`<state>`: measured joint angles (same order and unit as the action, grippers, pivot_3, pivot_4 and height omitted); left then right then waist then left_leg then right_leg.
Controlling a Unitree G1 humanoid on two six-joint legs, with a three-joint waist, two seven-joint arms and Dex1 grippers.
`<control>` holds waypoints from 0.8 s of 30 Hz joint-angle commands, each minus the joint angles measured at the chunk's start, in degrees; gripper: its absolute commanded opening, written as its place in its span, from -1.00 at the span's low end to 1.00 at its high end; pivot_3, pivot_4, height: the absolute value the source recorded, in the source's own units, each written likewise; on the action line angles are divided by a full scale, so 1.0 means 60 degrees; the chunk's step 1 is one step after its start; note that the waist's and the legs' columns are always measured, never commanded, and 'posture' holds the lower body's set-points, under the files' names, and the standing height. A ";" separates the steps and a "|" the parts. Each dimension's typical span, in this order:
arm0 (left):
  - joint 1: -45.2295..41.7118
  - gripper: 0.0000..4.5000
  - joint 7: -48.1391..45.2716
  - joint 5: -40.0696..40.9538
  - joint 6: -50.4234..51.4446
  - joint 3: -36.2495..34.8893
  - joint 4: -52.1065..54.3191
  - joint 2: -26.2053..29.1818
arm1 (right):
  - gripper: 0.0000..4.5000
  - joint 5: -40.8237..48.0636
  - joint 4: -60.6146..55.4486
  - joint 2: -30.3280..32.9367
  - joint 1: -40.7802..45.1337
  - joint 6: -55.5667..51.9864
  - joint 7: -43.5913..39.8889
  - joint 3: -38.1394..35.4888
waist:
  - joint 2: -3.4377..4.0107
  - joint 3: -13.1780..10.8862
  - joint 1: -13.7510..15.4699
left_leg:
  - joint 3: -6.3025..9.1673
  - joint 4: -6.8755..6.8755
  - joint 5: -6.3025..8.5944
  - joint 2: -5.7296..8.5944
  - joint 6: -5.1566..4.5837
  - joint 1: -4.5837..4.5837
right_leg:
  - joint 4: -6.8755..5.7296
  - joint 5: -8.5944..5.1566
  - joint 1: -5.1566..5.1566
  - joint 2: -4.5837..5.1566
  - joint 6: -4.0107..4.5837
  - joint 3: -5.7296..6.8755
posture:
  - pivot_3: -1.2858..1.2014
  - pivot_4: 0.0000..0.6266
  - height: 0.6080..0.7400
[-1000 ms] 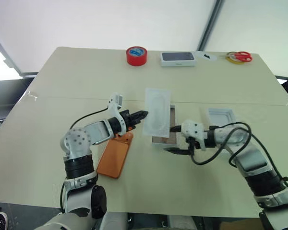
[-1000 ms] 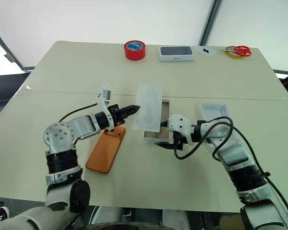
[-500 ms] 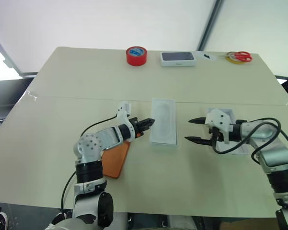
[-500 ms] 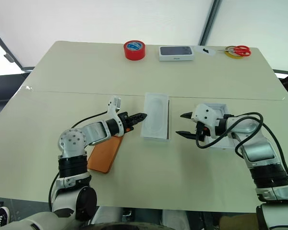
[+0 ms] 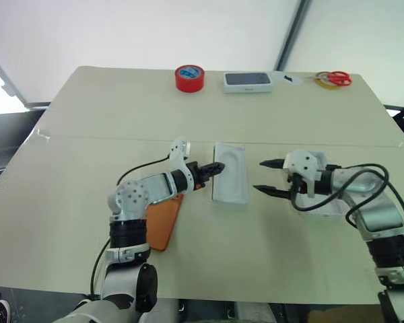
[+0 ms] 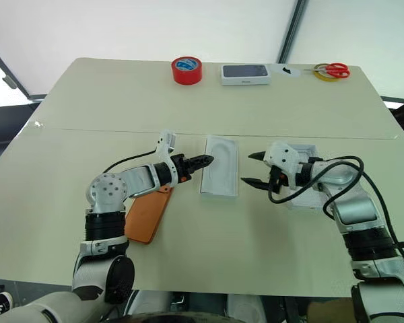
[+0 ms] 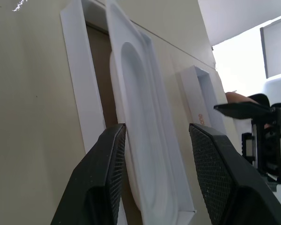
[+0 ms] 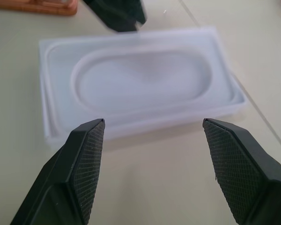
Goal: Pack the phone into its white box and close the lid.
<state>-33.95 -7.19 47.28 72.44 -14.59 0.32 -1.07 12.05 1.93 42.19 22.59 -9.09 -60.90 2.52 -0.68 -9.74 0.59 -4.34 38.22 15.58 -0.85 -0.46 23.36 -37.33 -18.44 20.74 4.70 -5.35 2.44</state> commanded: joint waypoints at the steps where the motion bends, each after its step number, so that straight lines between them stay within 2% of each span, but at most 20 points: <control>1: 0.0059 0.06 -0.0384 0.0280 -0.0051 0.0140 0.1084 0.0419 | 0.56 0.0194 -0.0287 -0.0397 0.0496 0.0070 0.0341 -0.0140 | 0.0000 0.0000 -0.0018 | 0.0000 0.0000 -0.0001 -0.0001 0.0001 0.0000 | 0.0000 0.0000 0.0000 -0.0001 0.0000 0.0000 | 0.03 -0.52 0.84; 3: 0.0210 0.06 -0.0587 0.0199 -0.0272 0.0288 0.1488 0.0712 | 0.56 0.0287 -0.0306 -0.0661 0.0643 -0.0026 0.0401 -0.0100 | 0.0002 0.0001 -0.0007 | 0.0000 0.0000 -0.0002 -0.0001 0.0003 0.0000 | -0.0001 0.0000 -0.0001 -0.0001 0.0000 0.0000 | 0.03 -0.52 0.84; 4: 0.0358 0.08 -0.0838 0.0000 -0.0580 0.0462 0.1805 0.1066 | 0.32 0.0177 -0.0236 -0.0857 0.0754 0.0031 0.0502 0.0034 | 0.0002 0.0001 0.0004 | 0.0000 -0.0001 -0.0001 -0.0001 0.0003 0.0000 | 0.0000 0.0000 -0.0001 -0.0001 0.0000 0.0000 | 0.03 -0.52 0.84; 6: 0.0754 0.08 -0.1564 -0.0721 -0.1556 0.1087 0.2481 0.2067 | 0.00 -0.0282 0.0083 -0.1255 0.1001 0.0317 0.0880 0.0340 | 0.0002 0.0001 -0.0030 | -0.0001 -0.0001 -0.0001 -0.0001 0.0003 -0.0002 | 0.0000 0.0000 -0.0001 0.0000 0.0000 -0.0001 | 0.03 -0.52 0.84; 8: 0.1041 0.08 -0.2246 -0.0731 -0.2410 0.1015 0.2778 0.2441 | -0.49 -0.0511 0.0284 -0.1474 0.1130 0.0402 0.1056 0.0499 | 0.0005 0.0000 -0.0049 | -0.0003 -0.0008 -0.0005 -0.0001 0.0010 -0.0001 | -0.0001 0.0000 0.0003 -0.0004 0.0000 -0.0002 | 0.03 -0.52 0.84; 10: 0.1481 0.08 -0.2852 -0.1561 -0.3635 0.1300 0.3038 0.3279 | -0.98 -0.1130 0.0547 -0.1579 0.1248 0.0757 0.1359 0.0873 | 0.0005 -0.0001 -0.0020 | -0.0003 -0.0009 -0.0005 -0.0001 0.0010 0.0000 | -0.0001 0.0000 0.0005 -0.0002 0.0001 -0.0001 | 0.03 -0.52 0.84; 16: 0.3211 0.08 -0.4702 -0.2546 -0.5798 0.1166 0.3385 0.5256 | -0.98 -0.2251 0.1179 -0.1584 0.1428 0.1538 0.1112 0.2018 | 0.0008 -0.0003 -0.0087 | -0.0008 -0.0017 -0.0005 0.0000 0.0010 0.0002 | 0.0000 -0.0001 0.0015 0.0002 0.0003 -0.0003 | 0.03 -0.52 0.84; 19: 0.3585 0.08 -0.4821 -0.1366 -0.5180 0.0232 0.3339 0.5287 | -0.98 -0.2816 0.1387 -0.1453 0.1448 0.2120 0.1037 0.2433 | 0.0008 -0.0004 -0.0065 | -0.0006 -0.0019 -0.0004 -0.0001 0.0008 0.0004 | 0.0000 -0.0001 0.0018 0.0009 0.0004 -0.0005 | 0.03 -0.52 0.84; 21: 0.3985 0.08 -0.4866 -0.1287 -0.5136 -0.0160 0.3449 0.5561 | -0.98 -0.3152 0.1652 -0.1349 0.1564 0.2333 0.0933 0.2645 | 0.0008 -0.0004 -0.0071 | -0.0003 -0.0018 -0.0003 -0.0002 0.0007 0.0005 | -0.0002 -0.0001 0.0020 0.0016 0.0004 -0.0005 | 0.03 -0.52 0.84; 24: 0.4201 0.08 -0.4670 0.0487 -0.3691 -0.1090 0.3336 0.5627 | -0.98 -0.3136 0.1711 -0.1409 0.1706 0.2053 0.0649 0.2744 | 0.0009 -0.0003 -0.0167 | -0.0001 -0.0020 -0.0002 -0.0002 0.0005 0.0004 | -0.0003 -0.0001 0.0020 0.0021 0.0005 -0.0005 | 0.03 -0.52 0.84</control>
<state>-8.68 -35.71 44.43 46.75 -17.82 18.69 32.29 -6.62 12.45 33.10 32.04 3.79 -56.04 19.16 -0.63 -9.76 -0.41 -4.31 38.10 15.57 -0.87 -0.43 23.38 -37.35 -18.45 20.86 4.82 -5.32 2.43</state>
